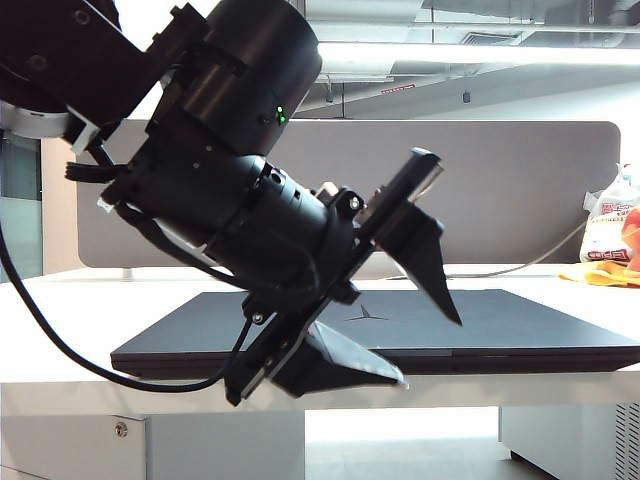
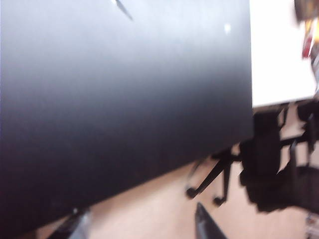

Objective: Open the lid of the laptop and use the keypad to enter the password "123".

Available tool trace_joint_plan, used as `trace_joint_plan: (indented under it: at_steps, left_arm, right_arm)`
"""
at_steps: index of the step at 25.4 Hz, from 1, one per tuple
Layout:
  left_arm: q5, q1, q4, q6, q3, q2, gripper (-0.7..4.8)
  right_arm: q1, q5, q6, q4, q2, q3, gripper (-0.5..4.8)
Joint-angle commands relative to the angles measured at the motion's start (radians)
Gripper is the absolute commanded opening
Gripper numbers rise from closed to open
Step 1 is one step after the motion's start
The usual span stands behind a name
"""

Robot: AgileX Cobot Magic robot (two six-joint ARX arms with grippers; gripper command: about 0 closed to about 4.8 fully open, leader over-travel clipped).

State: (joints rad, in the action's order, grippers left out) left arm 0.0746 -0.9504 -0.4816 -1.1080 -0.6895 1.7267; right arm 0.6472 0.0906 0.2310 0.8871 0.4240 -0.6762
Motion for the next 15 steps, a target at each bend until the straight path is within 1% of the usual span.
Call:
trace_joint_plan:
  at_steps: [1,3,5,6,8,12,15]
  left_arm:
    - [-0.051,0.002,-0.085,-0.090,-0.004,-0.005,2.52]
    - [-0.082,0.002,-0.103,-0.134,-0.004,-0.004,2.51]
    - [-0.103,0.002,-0.100,-0.150,-0.004,-0.002,2.50]
    - [-0.105,0.002,-0.100,-0.151,-0.004,-0.002,2.46]
    - [-0.117,0.002,-0.099,-0.180,-0.004,0.000,2.45]
    - [-0.135,0.002,-0.088,-0.257,-0.004,0.021,2.41]
    - [-0.142,0.001,-0.105,-0.262,-0.004,0.031,2.40]
  right_arm:
    - [0.000,0.004,0.001,-0.026,0.022,0.005,-0.05]
    - [0.001,0.000,0.000,-0.032,0.036,0.007,-0.06]
    - [0.000,0.000,-0.003,-0.033,0.042,0.007,-0.05]
    - [0.000,0.000,-0.003,-0.034,0.042,0.007,-0.05]
    - [0.000,0.000,-0.003,-0.035,0.042,0.007,-0.06]
    - [0.000,0.000,-0.003,-0.035,0.043,0.007,-0.05]
    - [0.000,0.000,-0.003,-0.032,0.043,0.007,-0.05]
